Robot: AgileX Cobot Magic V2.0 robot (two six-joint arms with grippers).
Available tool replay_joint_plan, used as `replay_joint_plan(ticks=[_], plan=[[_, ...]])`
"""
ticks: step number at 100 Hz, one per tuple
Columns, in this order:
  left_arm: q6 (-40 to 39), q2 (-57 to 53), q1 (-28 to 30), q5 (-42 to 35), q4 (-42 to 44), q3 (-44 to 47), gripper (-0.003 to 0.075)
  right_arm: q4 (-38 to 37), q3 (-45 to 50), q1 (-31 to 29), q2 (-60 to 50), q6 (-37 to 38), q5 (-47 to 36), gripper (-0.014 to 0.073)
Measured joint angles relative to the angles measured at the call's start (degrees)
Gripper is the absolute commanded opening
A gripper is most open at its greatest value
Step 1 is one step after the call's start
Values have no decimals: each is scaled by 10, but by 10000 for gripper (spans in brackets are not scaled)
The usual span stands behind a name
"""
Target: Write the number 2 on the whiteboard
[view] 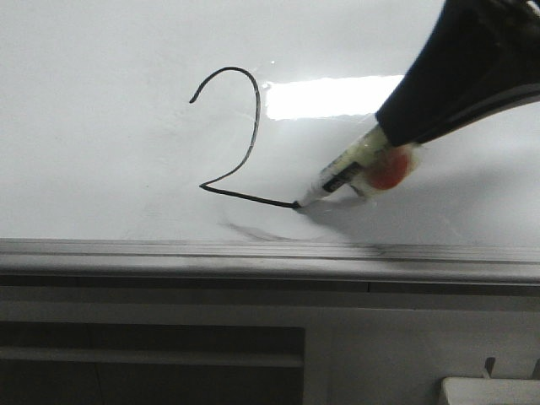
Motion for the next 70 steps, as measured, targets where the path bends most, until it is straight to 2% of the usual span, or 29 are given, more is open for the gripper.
replay_joint_plan(ticks=[19,26,33,43,48,52,70], plan=[[0,0,0,-1,12,0,-14,-19,5,6,-30,1,3,-50],[0,0,-8,-11,27,0,31,-32,-2,33,-38,1,3,-50],[0,6,-26,-29,49,0,134,-34,-17,76,-44,2,7,-50],[0,36,-62,-39,69,0,344,-38,-46,137,-41,1,7,-50],[0,61,-84,-39,72,0,402,-46,-60,164,-30,1,7,-50],[0,84,-103,-39,76,0,413,-56,-72,182,-21,0,6,-50],[0,185,-158,-49,105,-3,356,-74,-119,231,36,-1,8,-50]])
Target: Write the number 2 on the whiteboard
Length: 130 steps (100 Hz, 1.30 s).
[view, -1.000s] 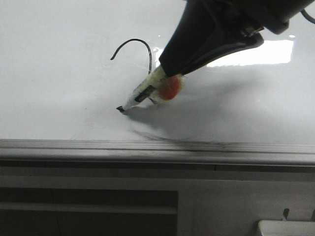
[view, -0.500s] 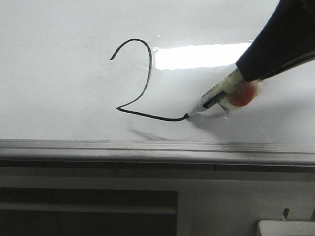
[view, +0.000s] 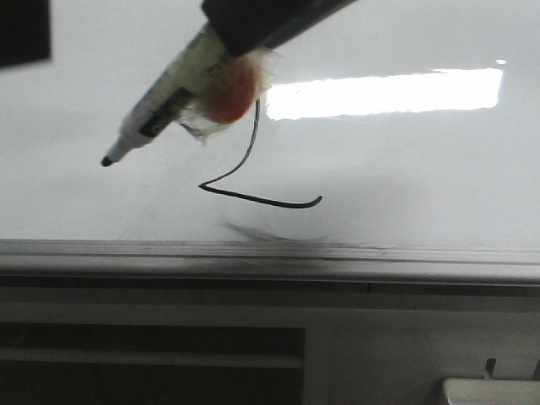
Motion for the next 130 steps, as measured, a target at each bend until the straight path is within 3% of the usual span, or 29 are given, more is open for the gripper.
replay_joint_plan(ticks=[26,64,71,80,90,95,107,116,130], plan=[[1,70,-4,11,4,-26,339,-2,-35,29,19,0,7,-50],[6,74,-4,37,-8,-27,-12,-6,-38,30,19,0,24,-50],[14,75,-4,37,1,-27,-19,-6,-38,30,19,0,25,-36],[16,75,-4,37,5,-27,-20,-7,-38,30,19,0,25,132],[12,75,-4,35,-8,-27,-20,-7,-38,30,19,0,20,535],[7,75,-4,40,-36,-27,-20,-14,-38,27,19,0,16,670],[4,81,20,44,-192,-28,-20,-36,-40,-5,13,0,-29,605],[2,93,63,45,-339,-29,-20,-41,-53,-42,-1,2,-50,554],[1,121,129,50,-492,-32,-20,-44,-67,-76,-24,4,-61,521]])
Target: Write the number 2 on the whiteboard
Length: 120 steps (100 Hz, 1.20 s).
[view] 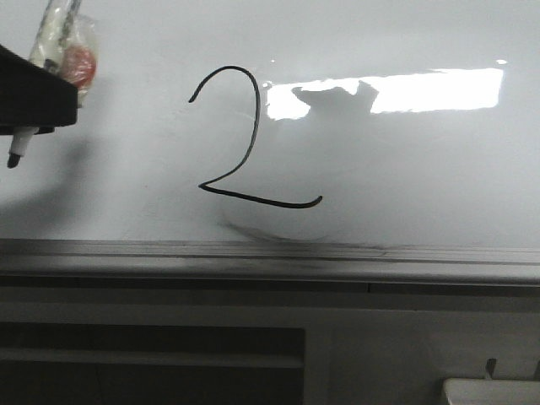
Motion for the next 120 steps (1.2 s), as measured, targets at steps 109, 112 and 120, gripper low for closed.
replay_joint_plan(ticks=[109,112,120], plan=[[0,124,10,38,-63,-71,489,-1,-1,-5,-5,1,30,521],[0,124,10,39,-63,-71,486,-1,-1,-5,-5,1,30,521],[0,120,10,39,-63,-71,482,-1,-1,-5,-5,1,31,521]])
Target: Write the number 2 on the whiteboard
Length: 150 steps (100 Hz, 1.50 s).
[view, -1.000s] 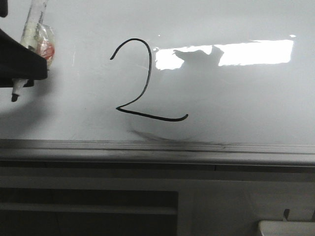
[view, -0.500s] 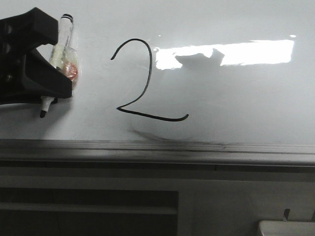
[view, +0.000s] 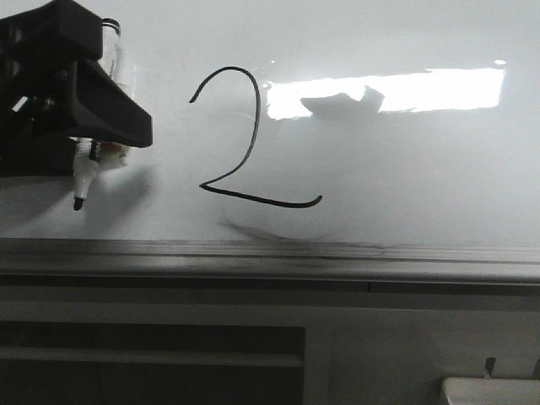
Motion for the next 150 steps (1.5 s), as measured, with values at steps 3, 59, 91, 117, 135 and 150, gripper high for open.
replay_joint_plan(ticks=[3,59,91,117,135,150], plan=[[0,-2,0,0,3,0,482,0,0,0,0,0,1,514],[12,-248,2,28,111,6,-20,-11,56,0,-141,1,34,-52],[16,-458,2,8,211,117,-20,-11,297,-1,-455,1,-63,-50],[16,-542,2,4,250,160,-20,-11,422,-1,-620,1,-60,-50],[17,-543,2,3,253,161,-20,-11,451,-1,-630,1,-54,-50],[17,-543,2,3,253,161,-20,-11,463,-1,-630,1,-53,-50]])
